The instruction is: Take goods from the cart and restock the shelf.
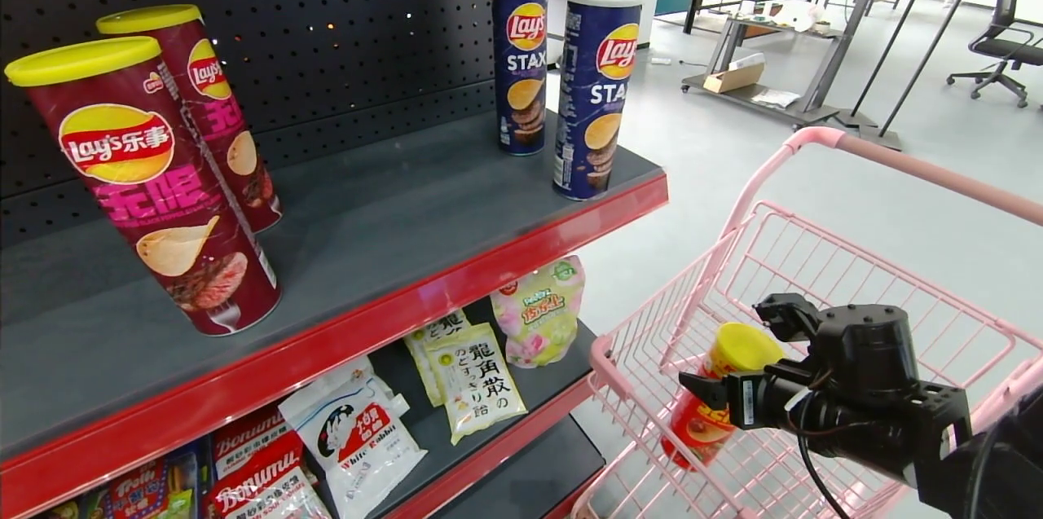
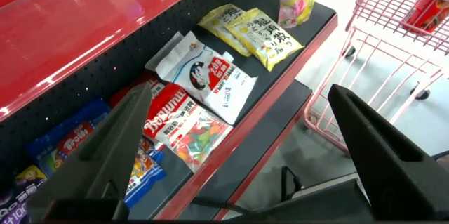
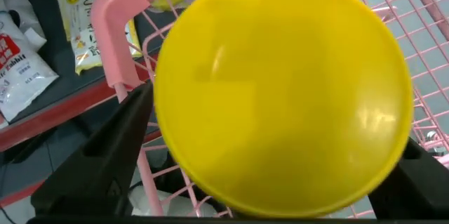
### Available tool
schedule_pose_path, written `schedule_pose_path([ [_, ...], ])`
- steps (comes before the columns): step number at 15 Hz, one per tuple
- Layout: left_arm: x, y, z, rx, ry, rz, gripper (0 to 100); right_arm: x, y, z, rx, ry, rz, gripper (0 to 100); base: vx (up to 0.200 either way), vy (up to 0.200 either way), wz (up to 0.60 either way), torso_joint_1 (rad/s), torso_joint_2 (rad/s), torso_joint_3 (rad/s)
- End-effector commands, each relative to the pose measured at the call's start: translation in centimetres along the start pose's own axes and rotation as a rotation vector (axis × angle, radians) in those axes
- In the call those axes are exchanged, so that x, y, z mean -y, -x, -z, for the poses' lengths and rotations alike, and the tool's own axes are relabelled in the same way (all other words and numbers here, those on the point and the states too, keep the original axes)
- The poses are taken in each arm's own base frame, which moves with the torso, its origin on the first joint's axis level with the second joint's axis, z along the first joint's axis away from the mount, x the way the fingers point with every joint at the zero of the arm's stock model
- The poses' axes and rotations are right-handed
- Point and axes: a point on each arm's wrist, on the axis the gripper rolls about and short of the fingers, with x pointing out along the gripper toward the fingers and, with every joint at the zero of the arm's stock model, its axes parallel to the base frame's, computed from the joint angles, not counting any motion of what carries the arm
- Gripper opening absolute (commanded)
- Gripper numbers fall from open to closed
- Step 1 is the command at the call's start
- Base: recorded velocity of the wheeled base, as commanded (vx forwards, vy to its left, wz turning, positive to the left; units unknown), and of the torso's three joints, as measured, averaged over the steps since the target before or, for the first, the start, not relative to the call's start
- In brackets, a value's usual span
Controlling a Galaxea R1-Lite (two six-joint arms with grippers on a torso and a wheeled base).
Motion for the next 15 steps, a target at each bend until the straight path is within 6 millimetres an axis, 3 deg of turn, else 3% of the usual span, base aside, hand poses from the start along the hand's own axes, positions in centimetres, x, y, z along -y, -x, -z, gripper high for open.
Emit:
schedule_pose_path([
  [1,0.0,0.0,0.0,-0.002,0.000,0.001,100,0.0,-0.5,0.3,-0.018,0.002,0.003,100,0.000,0.000,0.00,0.000,0.00,0.000],
  [15,0.0,0.0,0.0,-0.003,0.000,-0.002,100,0.3,-1.9,0.1,-0.021,0.001,0.030,100,0.000,0.000,0.00,0.000,0.00,0.000],
])
